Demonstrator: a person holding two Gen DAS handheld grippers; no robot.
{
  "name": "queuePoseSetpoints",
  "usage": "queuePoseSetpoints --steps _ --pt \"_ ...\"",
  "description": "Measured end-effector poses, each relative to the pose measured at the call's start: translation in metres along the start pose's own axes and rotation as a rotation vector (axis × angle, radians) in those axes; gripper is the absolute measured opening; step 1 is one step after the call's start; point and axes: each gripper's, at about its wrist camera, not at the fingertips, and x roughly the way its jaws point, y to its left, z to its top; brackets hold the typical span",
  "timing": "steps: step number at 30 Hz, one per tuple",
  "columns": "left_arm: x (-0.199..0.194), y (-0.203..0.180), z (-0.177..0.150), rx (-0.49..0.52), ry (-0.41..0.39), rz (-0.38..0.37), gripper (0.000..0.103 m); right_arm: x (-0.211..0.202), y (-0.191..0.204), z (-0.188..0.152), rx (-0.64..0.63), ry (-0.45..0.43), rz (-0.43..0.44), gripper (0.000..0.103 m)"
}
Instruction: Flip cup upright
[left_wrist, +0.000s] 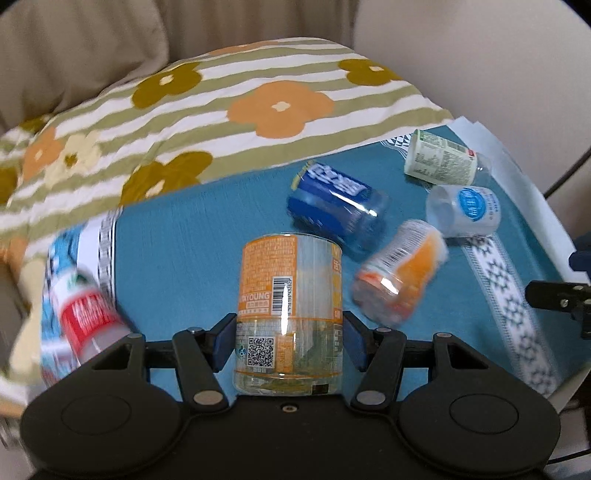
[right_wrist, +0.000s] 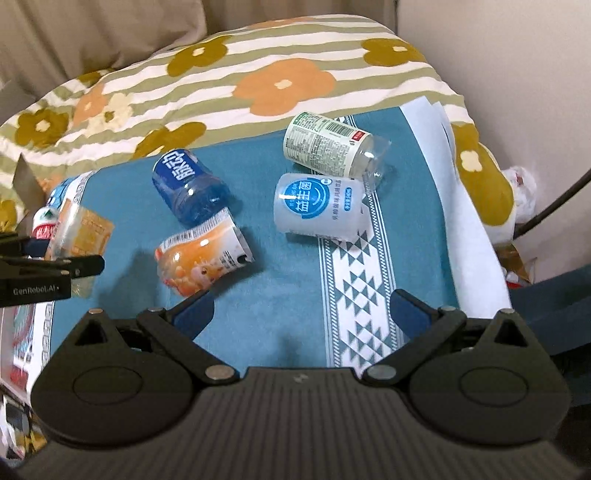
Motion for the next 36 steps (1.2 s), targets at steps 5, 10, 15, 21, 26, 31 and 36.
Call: queuePoseSetpoints --steps 5,10,15,21,26,31,36 --pt "0.000 -0.019 -0.026 -0.145 0.022 -0.018 0.064 -0.003 -0.014 -0.013 -0.041 0.012 0.028 0.103" --pt "0.004 -0.040 -0.046 -0.223 0.030 -0.003 0.064 -0.001 -0.022 -0.026 -0.086 0.031 0.050 0.103" --pt "0.017 -0.046 -0.059 -0.248 0.040 0.013 0.064 0.006 -0.028 -0.037 -0.111 0.050 0.060 0.103" --pt "0.031 -0.049 -0.063 -0.238 0.050 0.032 0.064 0.018 -0.035 -0.043 -0.097 0.072 0.068 0.103" --pt "0.033 -0.052 -0.064 -0.229 0.054 0.038 0.064 0.021 -0.035 -0.046 -0.105 0.079 0.076 0.103" --pt "0.032 -0.058 -0.064 -0.208 0.050 0.052 0.094 0.019 -0.036 -0.046 -0.098 0.073 0.078 0.103" --pt "0.025 -0.061 -0.063 -0.190 0.031 0.061 0.095 0.015 -0.037 -0.047 -0.093 0.062 0.082 0.103"
